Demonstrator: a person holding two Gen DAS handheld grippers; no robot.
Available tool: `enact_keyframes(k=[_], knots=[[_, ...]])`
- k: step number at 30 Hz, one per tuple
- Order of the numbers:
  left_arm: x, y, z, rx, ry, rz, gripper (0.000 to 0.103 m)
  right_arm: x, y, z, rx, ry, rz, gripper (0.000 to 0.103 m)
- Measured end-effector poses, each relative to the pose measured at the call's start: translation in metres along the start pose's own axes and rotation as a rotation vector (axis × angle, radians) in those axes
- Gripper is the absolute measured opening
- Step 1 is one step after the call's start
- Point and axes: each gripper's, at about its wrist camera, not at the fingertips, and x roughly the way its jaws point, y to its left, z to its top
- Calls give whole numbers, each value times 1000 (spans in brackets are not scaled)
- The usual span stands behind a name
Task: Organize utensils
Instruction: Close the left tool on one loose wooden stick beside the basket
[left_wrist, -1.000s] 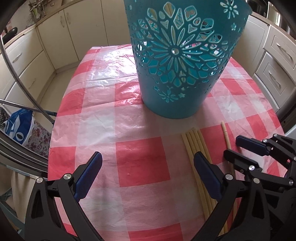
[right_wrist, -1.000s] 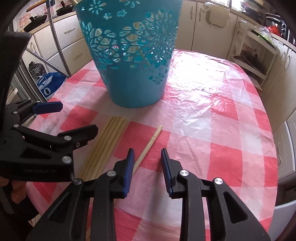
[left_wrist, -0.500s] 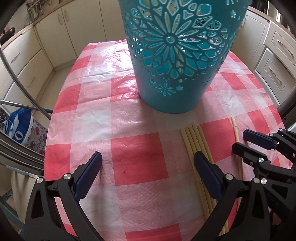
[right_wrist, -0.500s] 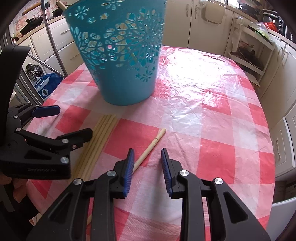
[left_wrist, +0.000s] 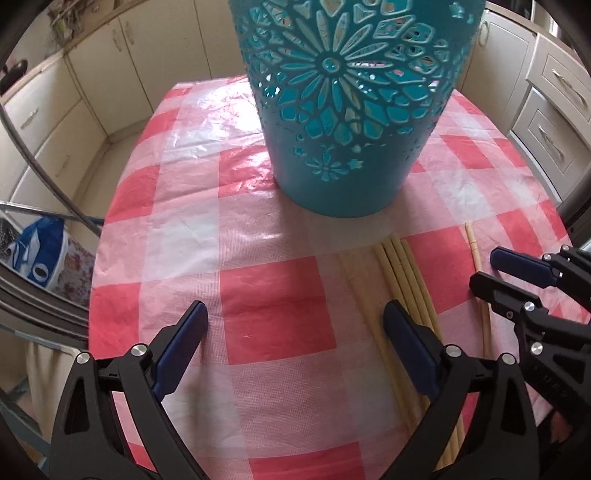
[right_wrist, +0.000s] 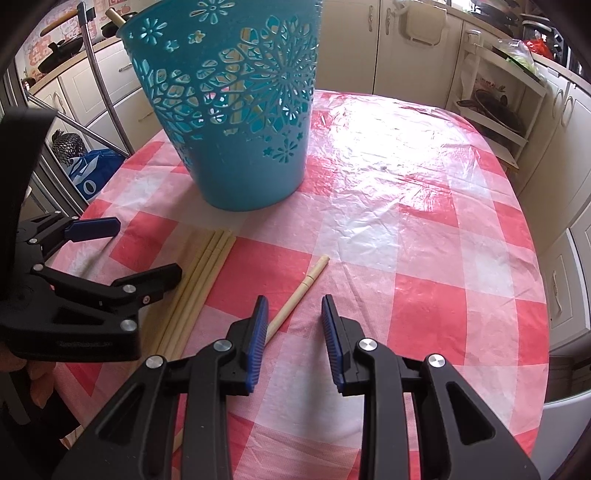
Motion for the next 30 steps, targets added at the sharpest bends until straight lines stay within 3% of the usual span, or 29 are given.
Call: enact_keyframes(k=[8, 13, 15, 20, 23, 25, 30], knots=[[-2, -9, 1, 18, -45, 6, 88, 0, -4, -2, 18, -16, 18, 32], [-3, -10, 0, -50, -33, 29, 86, 0, 7, -4, -17, -25, -23, 34], [-5, -15, 1, -67, -27, 38, 77, -1, 9, -4, -15, -17, -17, 34], [-10, -35, 9, -60, -6, 3, 28, -3, 9, -6, -19, -10, -10, 28], [-9, -43, 11, -63, 3, 3, 12, -4, 3, -7, 9, -6, 15, 27], [-10, -46, 11, -76, 11, -22, 5, -4, 2, -7, 19, -4, 22, 27], [-12, -51, 9, -90, 29, -23, 5, -4, 0, -5, 50, 6, 34, 27]])
